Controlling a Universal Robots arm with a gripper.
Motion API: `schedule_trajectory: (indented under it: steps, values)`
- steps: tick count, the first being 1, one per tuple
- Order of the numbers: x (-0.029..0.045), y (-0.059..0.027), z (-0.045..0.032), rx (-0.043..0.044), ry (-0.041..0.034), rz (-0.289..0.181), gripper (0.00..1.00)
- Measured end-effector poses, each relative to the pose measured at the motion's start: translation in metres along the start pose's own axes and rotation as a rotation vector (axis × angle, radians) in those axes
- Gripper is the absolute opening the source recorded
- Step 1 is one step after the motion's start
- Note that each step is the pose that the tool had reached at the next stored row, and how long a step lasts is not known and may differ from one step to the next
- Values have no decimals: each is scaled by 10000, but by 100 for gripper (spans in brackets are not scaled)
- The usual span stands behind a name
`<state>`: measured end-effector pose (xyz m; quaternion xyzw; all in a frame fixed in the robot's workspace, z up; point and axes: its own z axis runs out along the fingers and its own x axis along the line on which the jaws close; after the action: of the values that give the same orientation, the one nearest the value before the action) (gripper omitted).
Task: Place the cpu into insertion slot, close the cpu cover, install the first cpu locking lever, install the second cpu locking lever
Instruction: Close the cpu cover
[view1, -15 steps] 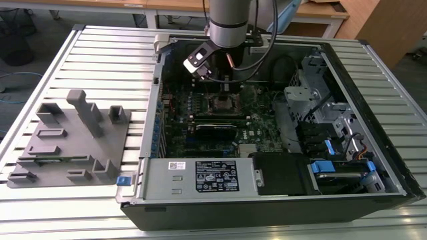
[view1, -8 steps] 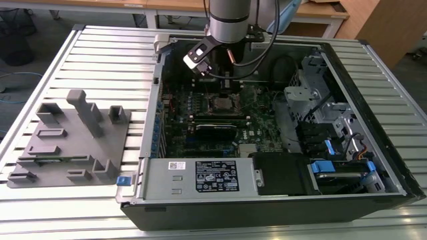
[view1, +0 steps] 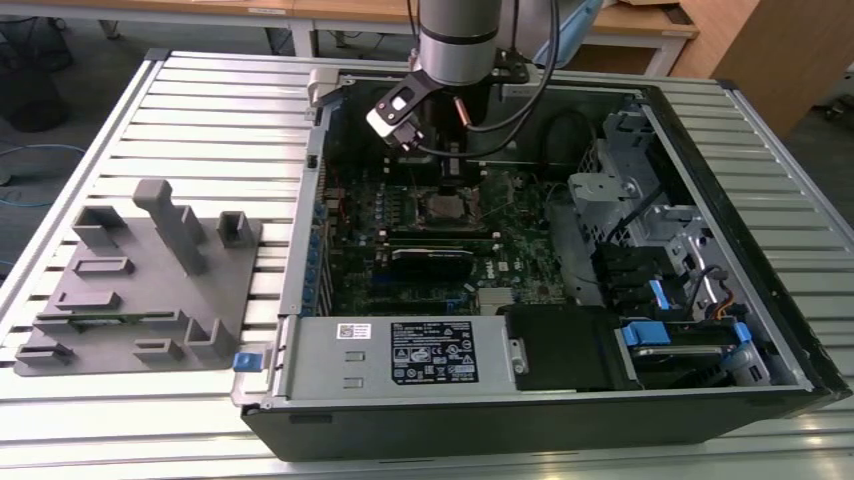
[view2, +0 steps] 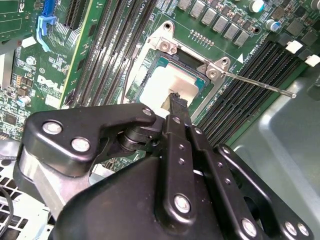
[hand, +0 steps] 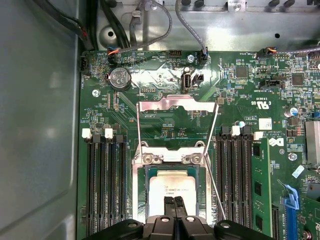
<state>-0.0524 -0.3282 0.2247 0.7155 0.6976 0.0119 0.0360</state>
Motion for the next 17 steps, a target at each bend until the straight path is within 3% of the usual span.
schedule_trajectory:
  steps: [17]
  values:
    - [-1,2,-36,1,-1,0,11]
